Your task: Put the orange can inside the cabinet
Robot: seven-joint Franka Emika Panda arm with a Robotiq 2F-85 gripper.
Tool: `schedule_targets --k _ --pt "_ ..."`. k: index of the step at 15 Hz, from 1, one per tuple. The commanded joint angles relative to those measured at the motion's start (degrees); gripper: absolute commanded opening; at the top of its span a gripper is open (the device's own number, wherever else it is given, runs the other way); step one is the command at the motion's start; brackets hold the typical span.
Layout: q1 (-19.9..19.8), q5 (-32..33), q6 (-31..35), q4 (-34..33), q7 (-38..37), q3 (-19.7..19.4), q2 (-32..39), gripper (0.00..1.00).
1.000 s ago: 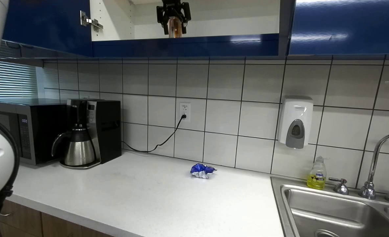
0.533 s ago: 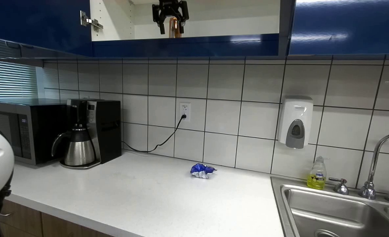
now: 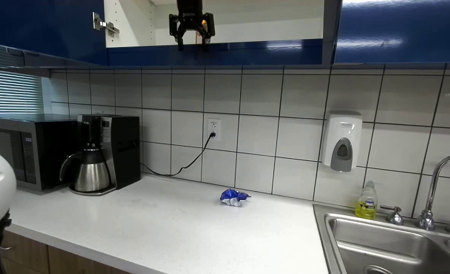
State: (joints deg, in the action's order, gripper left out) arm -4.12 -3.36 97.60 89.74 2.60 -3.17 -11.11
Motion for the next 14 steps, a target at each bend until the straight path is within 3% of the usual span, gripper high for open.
schedule_targets --k 1,7,14 --pt "0.3 -0.6 4.4 14.0 3.7 -1.4 -8.0 1.0" --pt "0.4 -0.4 9.1 31.2 6.7 -3.0 -13.5 1.0" --pt "0.3 -0.3 14.6 41.6 6.9 -3.7 -10.5 1.0"
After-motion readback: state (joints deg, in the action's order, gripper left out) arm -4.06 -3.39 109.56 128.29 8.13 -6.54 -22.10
